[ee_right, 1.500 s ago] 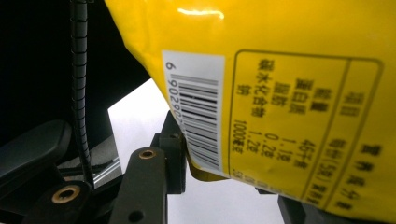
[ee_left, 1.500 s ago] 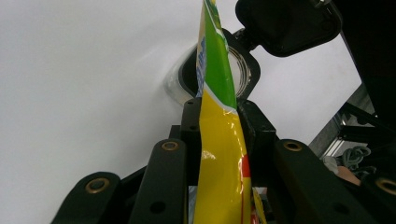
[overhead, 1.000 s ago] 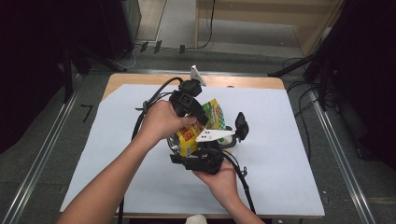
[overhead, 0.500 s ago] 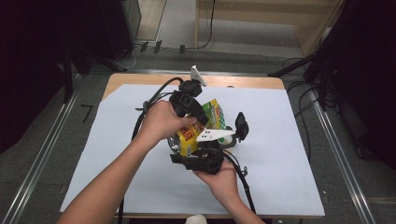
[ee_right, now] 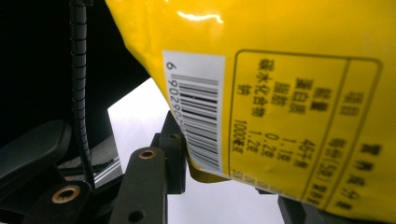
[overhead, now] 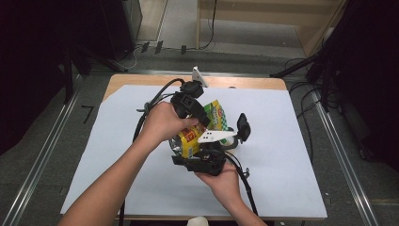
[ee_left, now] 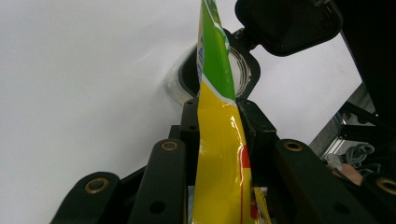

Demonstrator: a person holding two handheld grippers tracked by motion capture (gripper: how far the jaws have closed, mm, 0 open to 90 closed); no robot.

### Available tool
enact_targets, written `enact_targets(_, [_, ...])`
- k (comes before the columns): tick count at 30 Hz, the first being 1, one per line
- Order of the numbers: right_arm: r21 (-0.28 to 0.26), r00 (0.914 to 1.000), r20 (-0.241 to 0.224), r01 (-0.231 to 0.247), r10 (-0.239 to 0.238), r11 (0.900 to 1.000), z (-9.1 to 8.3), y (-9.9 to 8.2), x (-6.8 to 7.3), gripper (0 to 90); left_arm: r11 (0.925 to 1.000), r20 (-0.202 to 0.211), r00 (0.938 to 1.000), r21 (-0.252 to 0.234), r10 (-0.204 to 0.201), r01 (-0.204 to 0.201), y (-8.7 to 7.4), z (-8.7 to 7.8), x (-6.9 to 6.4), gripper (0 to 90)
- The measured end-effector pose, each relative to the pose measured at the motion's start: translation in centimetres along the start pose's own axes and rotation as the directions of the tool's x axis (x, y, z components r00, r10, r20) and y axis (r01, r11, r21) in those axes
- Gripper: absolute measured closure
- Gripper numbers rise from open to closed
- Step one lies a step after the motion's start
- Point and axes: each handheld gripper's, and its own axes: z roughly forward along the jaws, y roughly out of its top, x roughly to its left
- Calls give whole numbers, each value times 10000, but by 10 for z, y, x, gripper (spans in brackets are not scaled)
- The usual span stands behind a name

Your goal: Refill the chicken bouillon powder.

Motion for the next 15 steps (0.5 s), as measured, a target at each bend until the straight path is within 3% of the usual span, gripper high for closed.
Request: enact_targets(15, [4, 10000, -3, -12, 12, 10000, 0, 0, 0, 647, 10000, 20, 10000, 0, -20, 20, 0, 0, 0, 749])
